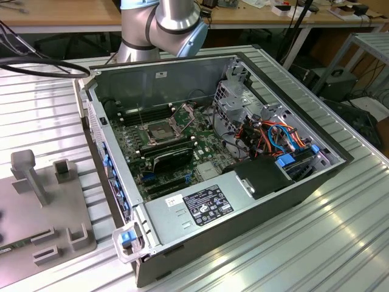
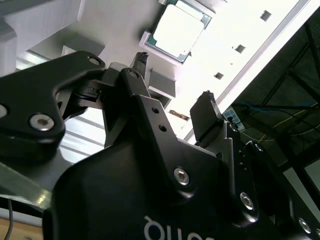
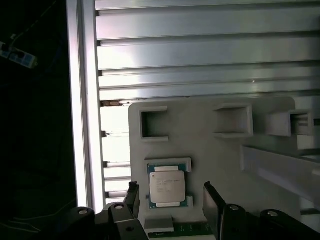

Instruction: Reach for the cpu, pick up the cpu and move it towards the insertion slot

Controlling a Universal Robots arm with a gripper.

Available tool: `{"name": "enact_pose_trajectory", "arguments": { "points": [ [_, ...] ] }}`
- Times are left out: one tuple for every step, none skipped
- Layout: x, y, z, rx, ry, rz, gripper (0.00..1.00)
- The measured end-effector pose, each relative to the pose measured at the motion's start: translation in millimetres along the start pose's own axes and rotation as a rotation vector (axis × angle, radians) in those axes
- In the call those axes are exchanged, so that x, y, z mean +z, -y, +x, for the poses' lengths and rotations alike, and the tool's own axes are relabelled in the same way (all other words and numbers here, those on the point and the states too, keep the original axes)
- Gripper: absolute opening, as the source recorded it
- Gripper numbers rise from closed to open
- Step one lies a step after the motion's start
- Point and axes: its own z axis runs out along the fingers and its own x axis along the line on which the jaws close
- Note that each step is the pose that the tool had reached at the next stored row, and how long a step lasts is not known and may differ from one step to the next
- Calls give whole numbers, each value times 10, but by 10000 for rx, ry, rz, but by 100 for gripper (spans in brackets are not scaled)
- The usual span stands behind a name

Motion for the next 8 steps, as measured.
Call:
{"name": "enact_pose_trajectory", "arguments": {
  "points": [
    [2,0,0,-1,-3,1,63],
    [3,1,0,-1,-5,3,69],
    [4,1,0,-1,-4,2,69],
    [5,1,0,-1,-2,1,69],
    [6,1,0,-1,-2,1,69],
    [6,1,0,-1,-3,1,69],
    [6,1,0,-1,-2,1,69],
    [6,1,0,-1,-2,0,69]
  ]
}}
